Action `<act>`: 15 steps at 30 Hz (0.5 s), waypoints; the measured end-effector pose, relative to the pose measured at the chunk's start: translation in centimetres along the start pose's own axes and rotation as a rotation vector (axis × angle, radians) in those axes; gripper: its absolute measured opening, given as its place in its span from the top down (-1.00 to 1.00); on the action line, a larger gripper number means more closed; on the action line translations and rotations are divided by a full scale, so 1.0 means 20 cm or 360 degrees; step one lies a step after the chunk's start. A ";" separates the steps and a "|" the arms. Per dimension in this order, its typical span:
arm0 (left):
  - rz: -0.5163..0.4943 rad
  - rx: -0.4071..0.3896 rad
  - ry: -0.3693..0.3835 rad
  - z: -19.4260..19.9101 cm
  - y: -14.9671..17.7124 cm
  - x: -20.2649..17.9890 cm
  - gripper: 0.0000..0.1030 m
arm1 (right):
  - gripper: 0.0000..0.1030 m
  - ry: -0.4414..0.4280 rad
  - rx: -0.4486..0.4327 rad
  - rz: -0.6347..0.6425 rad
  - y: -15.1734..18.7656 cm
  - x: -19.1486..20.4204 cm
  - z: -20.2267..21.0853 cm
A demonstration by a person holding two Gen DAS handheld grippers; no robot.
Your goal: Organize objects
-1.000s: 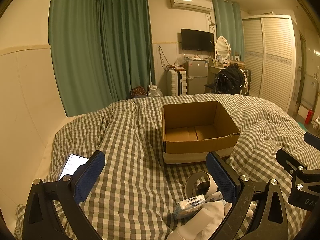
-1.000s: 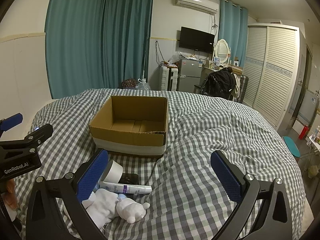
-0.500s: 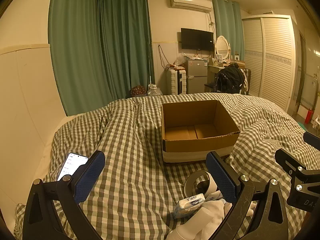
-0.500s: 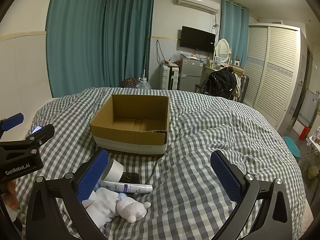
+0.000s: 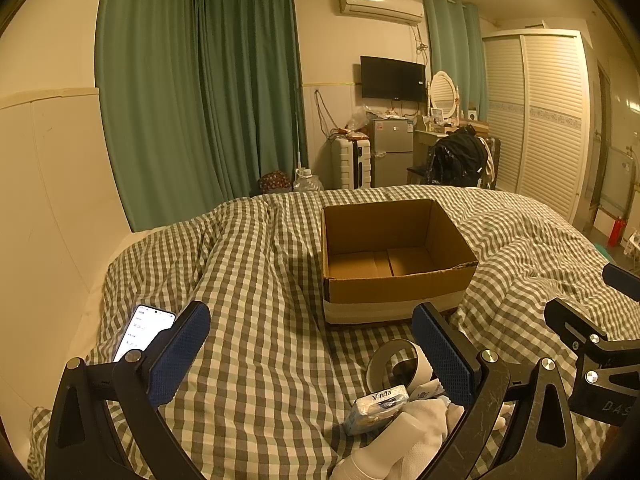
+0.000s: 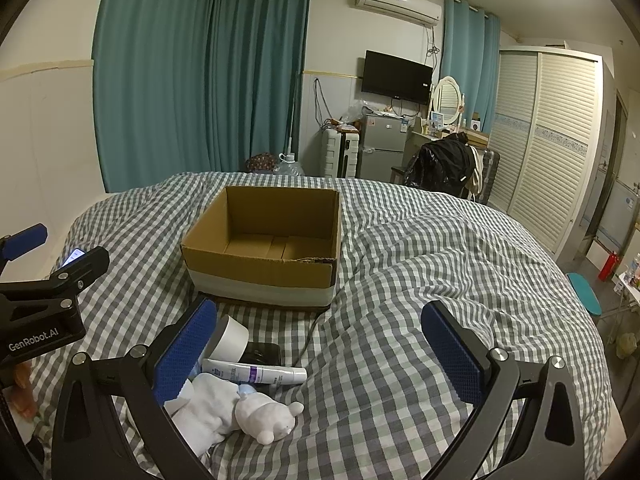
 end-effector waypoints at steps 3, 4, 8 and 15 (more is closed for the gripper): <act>-0.0002 -0.0006 0.0002 0.01 -0.01 -0.01 -1.00 | -0.99 0.0006 -0.0010 0.0007 -0.01 0.01 0.01; -0.0002 -0.0010 0.0004 0.02 -0.01 -0.01 -1.00 | -0.99 0.0008 -0.0016 0.0008 -0.02 0.01 0.02; 0.0001 -0.0022 0.0006 0.05 -0.02 -0.01 -1.00 | -0.99 0.0009 -0.0032 0.0019 -0.03 0.00 0.04; 0.0000 -0.0043 0.0005 0.13 -0.06 0.02 -1.00 | -0.99 0.0011 -0.0085 0.0036 -0.09 0.01 0.13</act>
Point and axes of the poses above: each gripper's, at about its wrist camera, not at the fingertips, and z roughly against the way its jaws point, x to its left, y to its underside, the point moved 10 cm from there along -z, roughly the way its jaws point, and after that the axes turned 9 degrees about y, right-handed, at the moved point
